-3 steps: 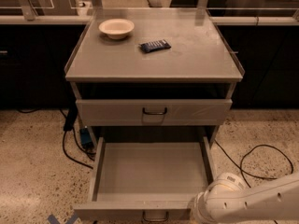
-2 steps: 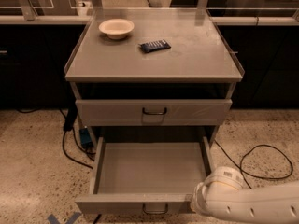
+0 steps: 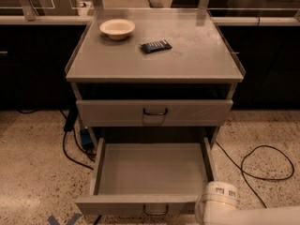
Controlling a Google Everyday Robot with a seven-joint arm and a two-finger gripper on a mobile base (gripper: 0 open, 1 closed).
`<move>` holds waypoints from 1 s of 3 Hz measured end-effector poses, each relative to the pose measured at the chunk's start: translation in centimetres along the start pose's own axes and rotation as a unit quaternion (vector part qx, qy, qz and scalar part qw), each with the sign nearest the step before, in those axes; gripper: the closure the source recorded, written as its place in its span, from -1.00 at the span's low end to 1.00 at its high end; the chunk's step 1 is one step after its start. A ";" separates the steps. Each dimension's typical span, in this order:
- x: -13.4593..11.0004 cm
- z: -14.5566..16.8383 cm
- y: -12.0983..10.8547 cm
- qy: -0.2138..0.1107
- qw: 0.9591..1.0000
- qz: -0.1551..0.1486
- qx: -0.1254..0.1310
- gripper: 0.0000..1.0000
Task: Close middle drawer
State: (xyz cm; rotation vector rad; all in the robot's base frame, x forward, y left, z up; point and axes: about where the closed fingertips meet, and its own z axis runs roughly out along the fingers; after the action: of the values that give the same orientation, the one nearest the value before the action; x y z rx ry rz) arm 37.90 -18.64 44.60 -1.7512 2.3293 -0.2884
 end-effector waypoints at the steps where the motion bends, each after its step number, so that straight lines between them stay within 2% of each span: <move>1: 0.0 0.0 0.0 0.000 1.000 0.000 0.000 1.00; 2: 0.2 0.9 -0.1 0.001 1.000 0.006 -0.021 1.00; 3: 0.3 1.8 -0.9 0.006 1.000 0.012 -0.023 1.00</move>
Offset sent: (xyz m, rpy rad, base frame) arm 0.0095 -0.0094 -0.0193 0.0376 0.1110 -0.0274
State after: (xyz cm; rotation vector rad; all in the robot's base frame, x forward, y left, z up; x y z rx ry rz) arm 39.11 -19.26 43.10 -1.7449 2.3822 -0.2431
